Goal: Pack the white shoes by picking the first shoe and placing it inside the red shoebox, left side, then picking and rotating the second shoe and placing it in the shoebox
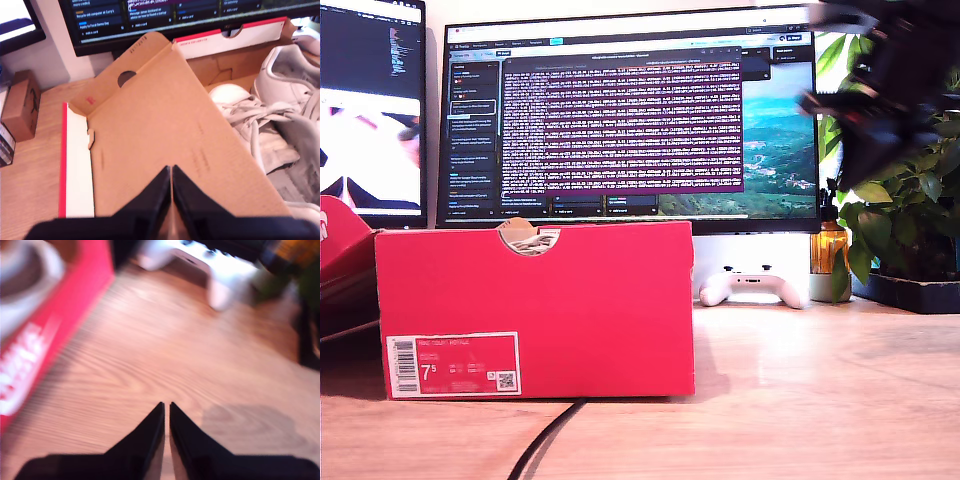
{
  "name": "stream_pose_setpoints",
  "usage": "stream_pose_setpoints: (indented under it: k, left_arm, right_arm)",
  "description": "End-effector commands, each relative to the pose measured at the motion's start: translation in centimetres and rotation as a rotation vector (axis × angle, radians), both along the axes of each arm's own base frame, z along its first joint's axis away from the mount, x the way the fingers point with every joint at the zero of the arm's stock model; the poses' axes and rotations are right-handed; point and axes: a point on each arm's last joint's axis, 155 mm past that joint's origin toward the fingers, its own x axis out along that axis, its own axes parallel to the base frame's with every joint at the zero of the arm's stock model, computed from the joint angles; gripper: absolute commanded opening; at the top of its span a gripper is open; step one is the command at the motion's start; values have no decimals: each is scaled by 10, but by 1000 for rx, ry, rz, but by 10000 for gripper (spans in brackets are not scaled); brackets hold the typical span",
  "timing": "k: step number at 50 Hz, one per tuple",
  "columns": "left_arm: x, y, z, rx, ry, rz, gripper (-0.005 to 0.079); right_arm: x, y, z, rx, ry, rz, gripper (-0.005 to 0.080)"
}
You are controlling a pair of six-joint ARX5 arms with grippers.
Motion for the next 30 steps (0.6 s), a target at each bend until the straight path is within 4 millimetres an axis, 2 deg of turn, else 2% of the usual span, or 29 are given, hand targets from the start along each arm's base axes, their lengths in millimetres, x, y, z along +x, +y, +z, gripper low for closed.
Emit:
stream_pose_setpoints:
  k: [1, 13, 20, 30]
  left_arm:
    - [0, 0, -3, 4, -2, -4, -19]
    - [-5, 1, -27, -15, 18, 5, -19]
    - [-4, 1, -26, -15, 5, 4, -19]
    - [-4, 2, -23, -14, -4, 8, -19]
  right_arm:
    - [-2, -14, -17, 9, 13, -45, -13]
    - [-1, -59, -35, 21, -17, -158, -13]
    - [-2, -77, -34, 49, -44, -197, -13]
    - [-12, -88, -33, 94, -134, -226, -13]
